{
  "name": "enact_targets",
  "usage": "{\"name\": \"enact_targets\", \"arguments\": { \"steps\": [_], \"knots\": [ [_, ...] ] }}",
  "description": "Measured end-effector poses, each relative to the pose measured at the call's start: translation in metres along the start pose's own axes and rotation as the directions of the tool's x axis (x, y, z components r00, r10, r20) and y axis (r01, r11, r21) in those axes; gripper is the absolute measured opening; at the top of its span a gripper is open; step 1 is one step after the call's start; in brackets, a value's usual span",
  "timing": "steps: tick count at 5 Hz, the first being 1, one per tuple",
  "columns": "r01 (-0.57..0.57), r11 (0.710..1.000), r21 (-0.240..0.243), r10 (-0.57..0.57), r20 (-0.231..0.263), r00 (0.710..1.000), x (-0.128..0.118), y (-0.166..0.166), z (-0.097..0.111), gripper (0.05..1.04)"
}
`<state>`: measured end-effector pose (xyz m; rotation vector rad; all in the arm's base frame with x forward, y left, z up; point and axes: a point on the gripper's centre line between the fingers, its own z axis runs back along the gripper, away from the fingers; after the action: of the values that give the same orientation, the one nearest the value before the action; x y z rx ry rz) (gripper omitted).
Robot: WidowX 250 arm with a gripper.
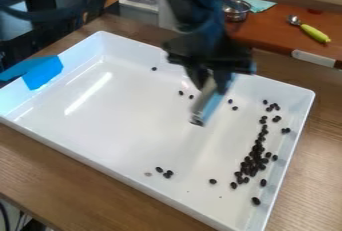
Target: Sweep into pile
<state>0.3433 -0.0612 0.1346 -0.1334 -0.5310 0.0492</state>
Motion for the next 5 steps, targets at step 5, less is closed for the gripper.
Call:
{"name": "enact_targets", "arguments": {
  "steps": [5],
  "knots": [
    [0.185,0.983,0.011,-0.182,-0.109,0.977,-0.064,0.083,0.005,0.333]
  ]
}}
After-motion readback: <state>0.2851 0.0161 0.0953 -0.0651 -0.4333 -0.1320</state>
